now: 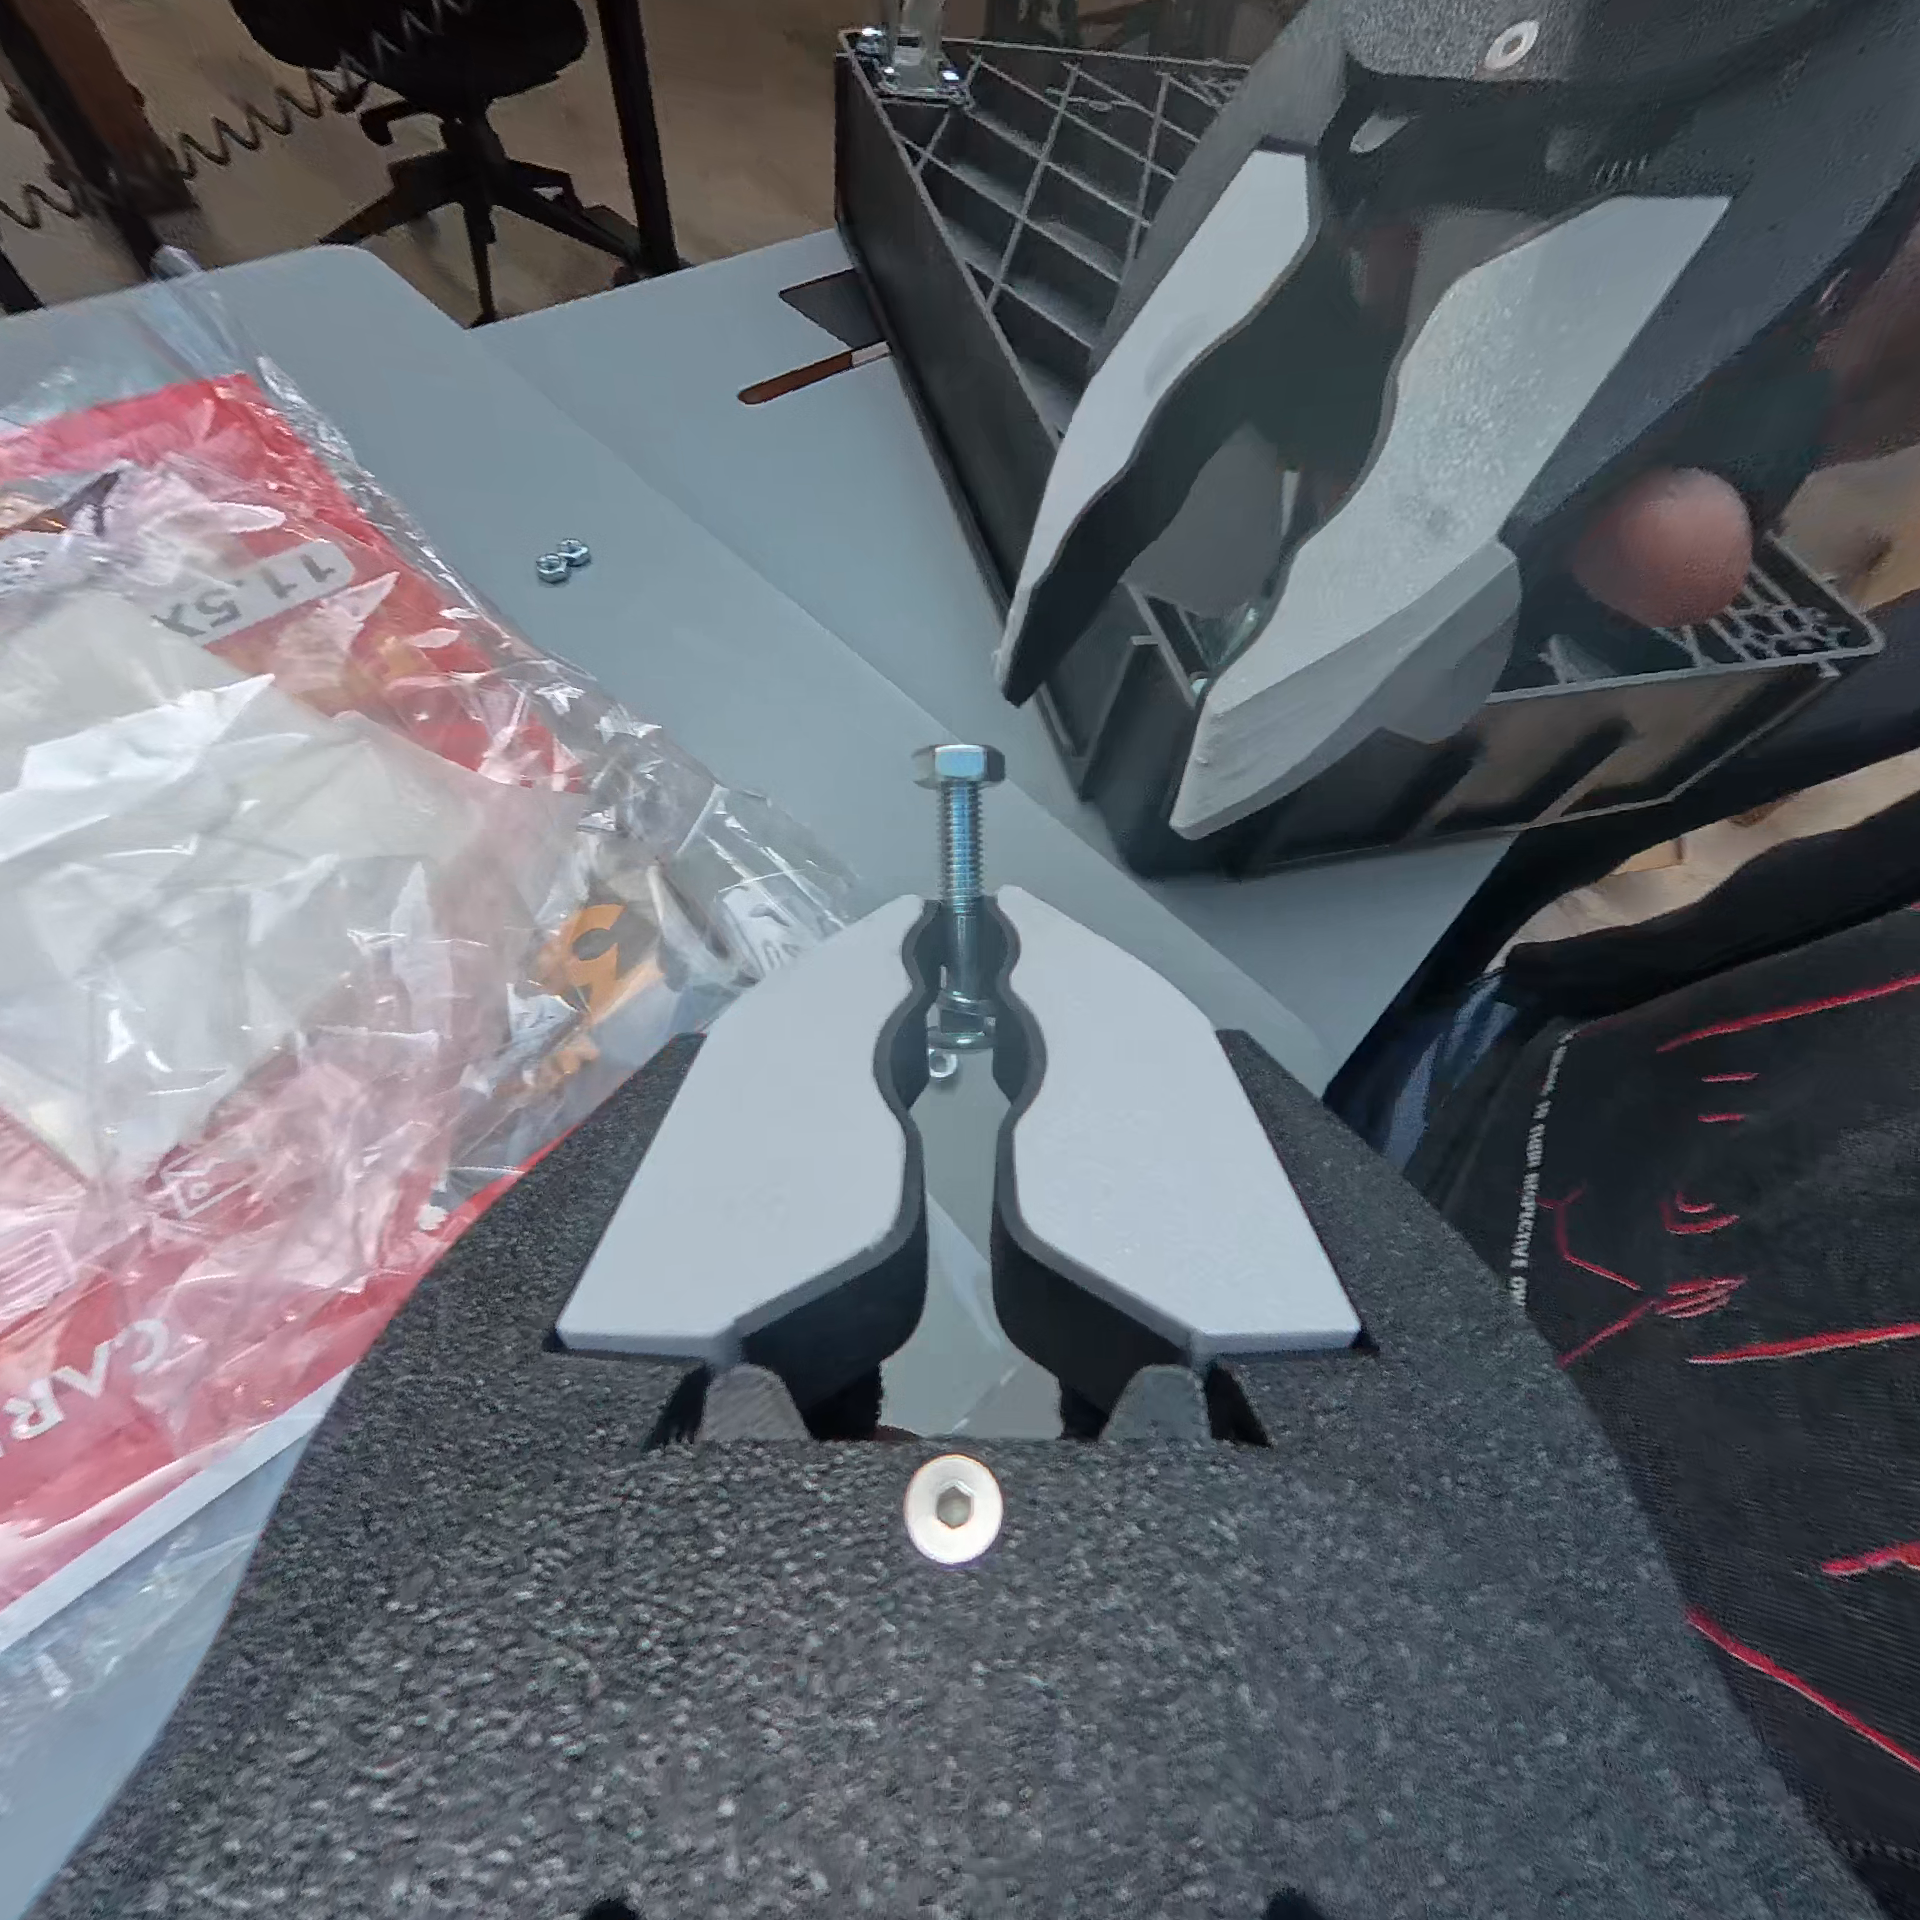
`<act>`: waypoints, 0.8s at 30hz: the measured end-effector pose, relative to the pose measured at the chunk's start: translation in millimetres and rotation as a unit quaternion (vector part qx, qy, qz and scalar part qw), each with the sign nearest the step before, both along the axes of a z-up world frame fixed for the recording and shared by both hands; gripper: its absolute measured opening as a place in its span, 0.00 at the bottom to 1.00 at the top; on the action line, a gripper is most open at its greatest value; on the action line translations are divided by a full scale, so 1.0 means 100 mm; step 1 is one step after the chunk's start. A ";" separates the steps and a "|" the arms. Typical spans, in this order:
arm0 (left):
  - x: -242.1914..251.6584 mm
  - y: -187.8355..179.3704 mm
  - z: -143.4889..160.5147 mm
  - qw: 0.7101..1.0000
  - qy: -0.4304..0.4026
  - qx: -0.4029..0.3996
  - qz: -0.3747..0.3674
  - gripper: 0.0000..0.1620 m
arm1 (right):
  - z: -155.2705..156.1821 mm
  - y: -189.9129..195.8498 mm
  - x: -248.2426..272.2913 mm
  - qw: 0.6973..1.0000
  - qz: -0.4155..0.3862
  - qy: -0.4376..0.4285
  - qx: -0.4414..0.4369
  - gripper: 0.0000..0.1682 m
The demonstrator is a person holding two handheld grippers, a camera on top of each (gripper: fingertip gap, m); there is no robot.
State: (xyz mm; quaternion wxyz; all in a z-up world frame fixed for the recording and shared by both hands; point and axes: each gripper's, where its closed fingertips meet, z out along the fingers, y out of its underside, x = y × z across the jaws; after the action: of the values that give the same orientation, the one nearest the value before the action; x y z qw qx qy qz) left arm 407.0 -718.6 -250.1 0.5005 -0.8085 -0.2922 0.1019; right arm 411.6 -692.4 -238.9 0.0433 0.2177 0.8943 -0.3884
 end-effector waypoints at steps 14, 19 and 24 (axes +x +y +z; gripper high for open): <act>0.02 -0.06 0.14 0.976 0.174 -0.126 0.039 0.04 | 0.18 -0.21 0.02 0.990 -0.020 -0.127 -0.051 0.23; 0.10 -0.02 0.17 0.967 0.210 -0.145 0.011 0.04 | 0.16 -0.29 0.08 0.984 -0.009 -0.171 -0.055 0.20; 0.15 -0.03 0.13 0.976 0.182 -0.123 -0.008 0.04 | 0.11 -0.31 0.17 0.986 0.040 -0.158 -0.029 0.09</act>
State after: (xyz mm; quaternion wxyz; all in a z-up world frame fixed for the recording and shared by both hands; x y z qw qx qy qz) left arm 422.3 -721.6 -237.1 0.4431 -0.8340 -0.1752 0.2782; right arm 428.5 -723.8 -228.2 0.2063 0.2389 0.8728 -0.3724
